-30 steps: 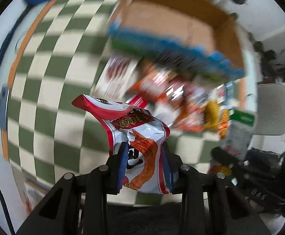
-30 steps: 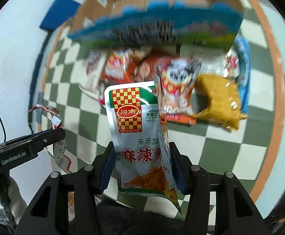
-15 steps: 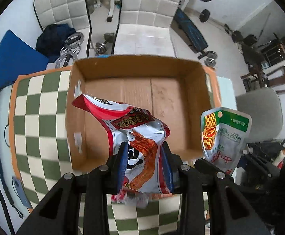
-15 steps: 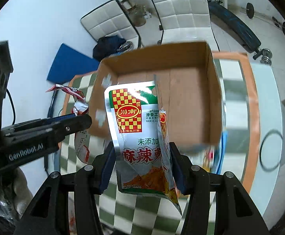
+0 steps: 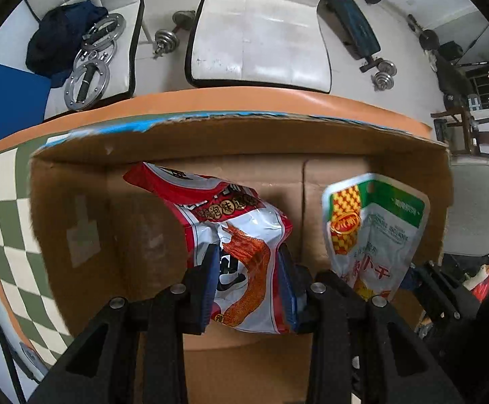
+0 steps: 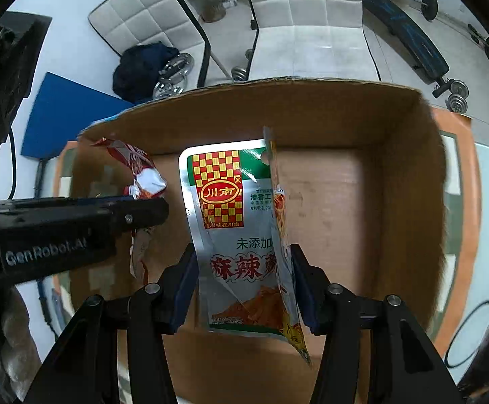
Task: Organize snacks
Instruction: 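Lower both packets into the box and open both tools, then grasp the red panda bag with left tool while right tool grasps the yellow bag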
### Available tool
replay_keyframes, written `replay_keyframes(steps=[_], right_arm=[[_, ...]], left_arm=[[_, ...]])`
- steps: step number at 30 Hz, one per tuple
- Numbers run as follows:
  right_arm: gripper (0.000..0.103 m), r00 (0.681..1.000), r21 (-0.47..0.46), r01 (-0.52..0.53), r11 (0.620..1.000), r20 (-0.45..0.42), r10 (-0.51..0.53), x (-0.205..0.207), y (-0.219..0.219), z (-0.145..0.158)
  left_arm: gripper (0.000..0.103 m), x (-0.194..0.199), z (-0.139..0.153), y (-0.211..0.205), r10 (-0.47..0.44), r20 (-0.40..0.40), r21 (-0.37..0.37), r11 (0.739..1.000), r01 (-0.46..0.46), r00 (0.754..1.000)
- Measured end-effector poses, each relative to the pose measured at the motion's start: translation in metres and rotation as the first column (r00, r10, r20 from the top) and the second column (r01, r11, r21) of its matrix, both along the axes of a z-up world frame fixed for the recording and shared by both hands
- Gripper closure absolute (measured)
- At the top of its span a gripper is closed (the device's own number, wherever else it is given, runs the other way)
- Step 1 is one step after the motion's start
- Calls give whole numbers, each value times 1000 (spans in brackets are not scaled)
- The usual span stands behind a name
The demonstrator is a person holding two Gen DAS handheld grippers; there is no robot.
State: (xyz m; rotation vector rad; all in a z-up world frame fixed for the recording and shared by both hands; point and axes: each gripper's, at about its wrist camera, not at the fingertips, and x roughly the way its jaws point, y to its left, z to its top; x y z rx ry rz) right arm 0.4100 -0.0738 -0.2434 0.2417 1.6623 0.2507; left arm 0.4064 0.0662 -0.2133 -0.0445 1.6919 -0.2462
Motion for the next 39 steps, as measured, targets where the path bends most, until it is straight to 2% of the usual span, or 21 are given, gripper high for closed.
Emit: replay_keyframes(steps=[3,6,7,8,9,12,14,20,23,31,39], right_arm=[[47,1000,5,-10,1000,-29,10,12,6,-23],[43,998,-17,-26,1000,-64,25,18,14,-35],[37,998,-23,-26,999,-65,24,20,15,-36],[25,998,-29,-25,999,-65,23,21,15,-37],[20,998,-31,-26,999,-64,24,23,17,-37],[17,998,-42,-23,999,-57,21,24,18,-31],[16,998,-46,-18,999,-56,16,24,19,-26],[15,999,-68,-10,998,-35,8,13,18,3],[14,1000,-69,-1,998,-17,0,-4,12,29],[12,999,-82,23,996,35,-20,-41,5,78],[12,995,-55,50,997,86,-46,-86,0,131]], left_arm=[[68,1,-9,0,5,-10,65,998,-4,1000],[66,0,-12,-3,-3,-12,58,998,4,1000],[65,0,-12,-3,-1,-13,47,999,2,1000],[62,0,-10,-2,6,-8,46,999,-6,1000],[56,-1,-7,0,14,8,47,999,-15,1000],[36,-1,1,5,32,30,37,999,-33,999],[34,0,5,9,35,42,35,999,-37,999],[33,-16,29,16,36,82,29,999,-38,996],[33,-31,46,18,30,121,31,999,-34,992],[33,-76,95,31,40,236,45,998,-52,971],[33,-125,128,48,81,293,21,996,-91,953]])
